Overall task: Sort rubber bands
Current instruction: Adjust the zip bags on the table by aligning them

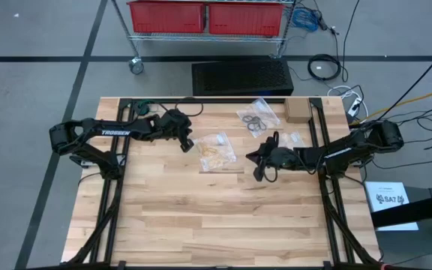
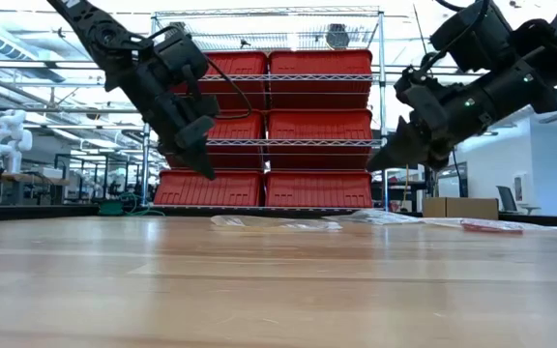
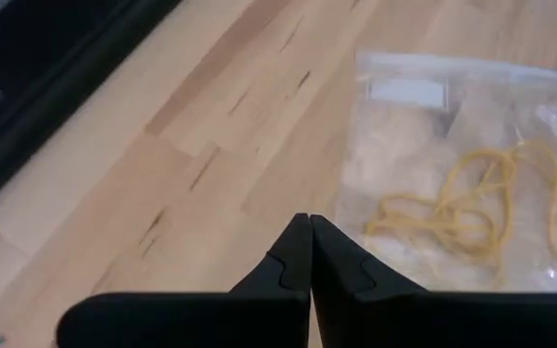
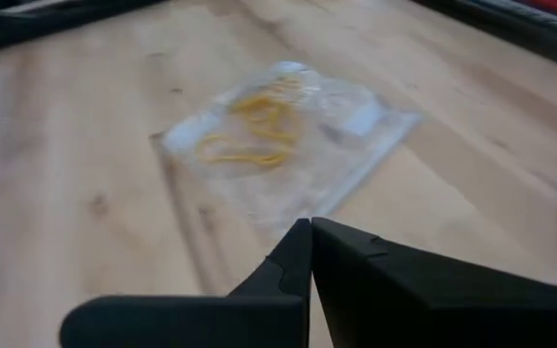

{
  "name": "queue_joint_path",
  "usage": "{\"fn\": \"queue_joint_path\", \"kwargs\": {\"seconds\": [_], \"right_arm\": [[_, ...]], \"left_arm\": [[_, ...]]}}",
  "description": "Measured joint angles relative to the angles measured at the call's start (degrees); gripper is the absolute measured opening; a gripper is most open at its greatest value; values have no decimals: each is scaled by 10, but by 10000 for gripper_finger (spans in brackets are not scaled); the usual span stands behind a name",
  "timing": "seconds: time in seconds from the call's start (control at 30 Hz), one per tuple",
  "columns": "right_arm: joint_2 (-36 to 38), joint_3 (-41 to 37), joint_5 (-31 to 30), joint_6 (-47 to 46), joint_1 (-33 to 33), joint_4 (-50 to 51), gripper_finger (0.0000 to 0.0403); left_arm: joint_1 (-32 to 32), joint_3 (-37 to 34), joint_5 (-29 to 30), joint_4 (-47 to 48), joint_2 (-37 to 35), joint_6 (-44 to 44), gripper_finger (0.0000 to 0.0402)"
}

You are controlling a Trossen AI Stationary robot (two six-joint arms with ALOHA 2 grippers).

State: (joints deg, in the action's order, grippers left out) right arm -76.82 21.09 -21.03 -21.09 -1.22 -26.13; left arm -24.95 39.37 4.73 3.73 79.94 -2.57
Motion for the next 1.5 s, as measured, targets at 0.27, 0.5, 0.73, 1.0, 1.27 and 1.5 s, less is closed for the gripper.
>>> {"fn": "queue_joint_path", "kwargs": {"seconds": [0.27, 0.5, 0.73, 1.0, 1.27, 1.5], "right_arm": [[0, 31, -19, 6, 38, 52, 0], [0, 33, -19, 8, 73, 49, 0], [0, 33, -16, 8, 100, 52, 0], [0, 33, -16, -5, 130, 56, 0], [0, 34, -85, -91, 158, 120, 0], [0, 34, -142, -162, 185, 179, 0]], "left_arm": [[26, -1, -129, -153, 40, -4, 1], [36, 25, -182, -212, 154, -12, 1], [13, 41, -143, -209, 204, -2, 0], [17, 41, -109, -169, 213, -20, 0], [48, 12, -43, -139, 202, -92, 0], [92, -60, 9, -127, 129, -210, 0]]}}
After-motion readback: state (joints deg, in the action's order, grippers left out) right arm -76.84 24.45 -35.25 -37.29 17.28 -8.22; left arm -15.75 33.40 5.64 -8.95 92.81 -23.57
